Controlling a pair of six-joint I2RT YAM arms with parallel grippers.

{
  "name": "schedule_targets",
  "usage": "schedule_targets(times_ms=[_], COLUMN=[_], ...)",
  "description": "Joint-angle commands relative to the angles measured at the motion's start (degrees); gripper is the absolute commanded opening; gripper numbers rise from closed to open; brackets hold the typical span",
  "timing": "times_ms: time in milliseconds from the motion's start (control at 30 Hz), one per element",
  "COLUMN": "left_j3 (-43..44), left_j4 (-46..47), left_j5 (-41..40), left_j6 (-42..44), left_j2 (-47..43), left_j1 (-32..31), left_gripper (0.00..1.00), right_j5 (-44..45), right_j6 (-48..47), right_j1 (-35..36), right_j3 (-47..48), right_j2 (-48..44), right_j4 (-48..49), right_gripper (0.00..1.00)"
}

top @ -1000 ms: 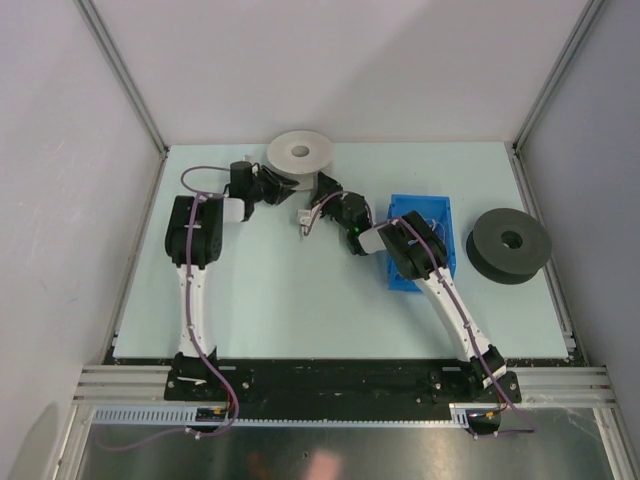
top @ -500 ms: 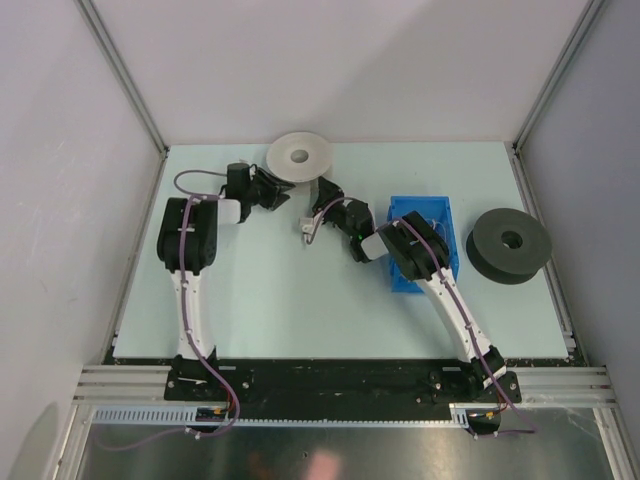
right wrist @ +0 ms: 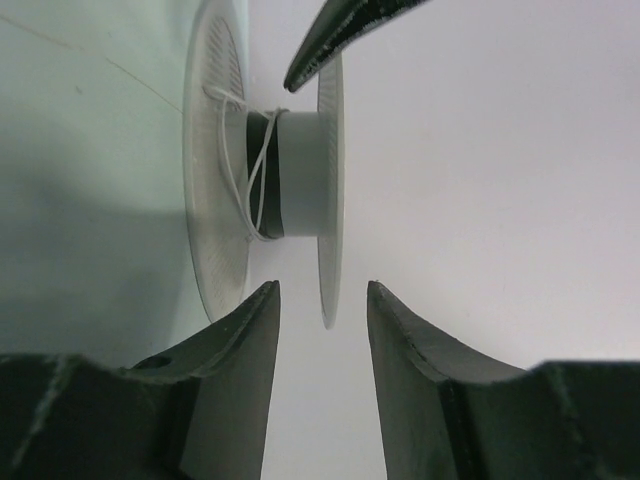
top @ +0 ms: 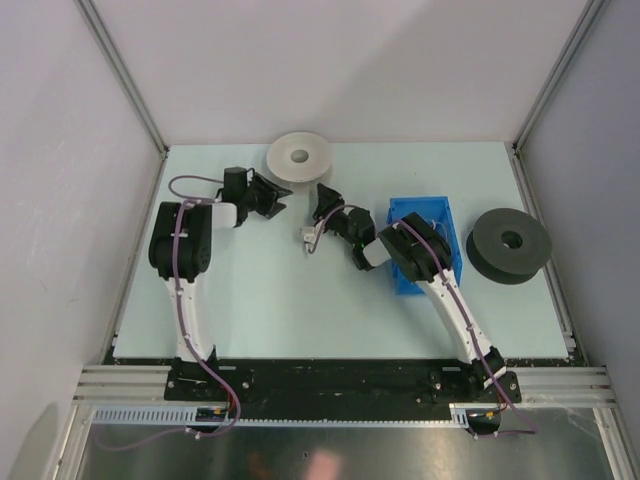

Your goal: Wrap the cables

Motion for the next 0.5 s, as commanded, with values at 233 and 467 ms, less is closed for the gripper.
schedule_targets(times_ms=[233,467], left_j3=[-5.52,-8.78], left_j4=[-2.01,-5.61], left_j5=[-1.17,-3.08], left_j6=[3.88,9.45], left_j2=[-10.16,-18.75], left_j1=[0.43,0.87], left_gripper=[0.59,0.76], right_j5=[5.78,11.89], right_j6=[9.05,16.9], right_j1=[5.93,9.22], right_j3=[-2.8,-3.66], right_j2=[-5.84,-11.7], right_j4=[2.51,-1.71], right_gripper=[0.56,0.72])
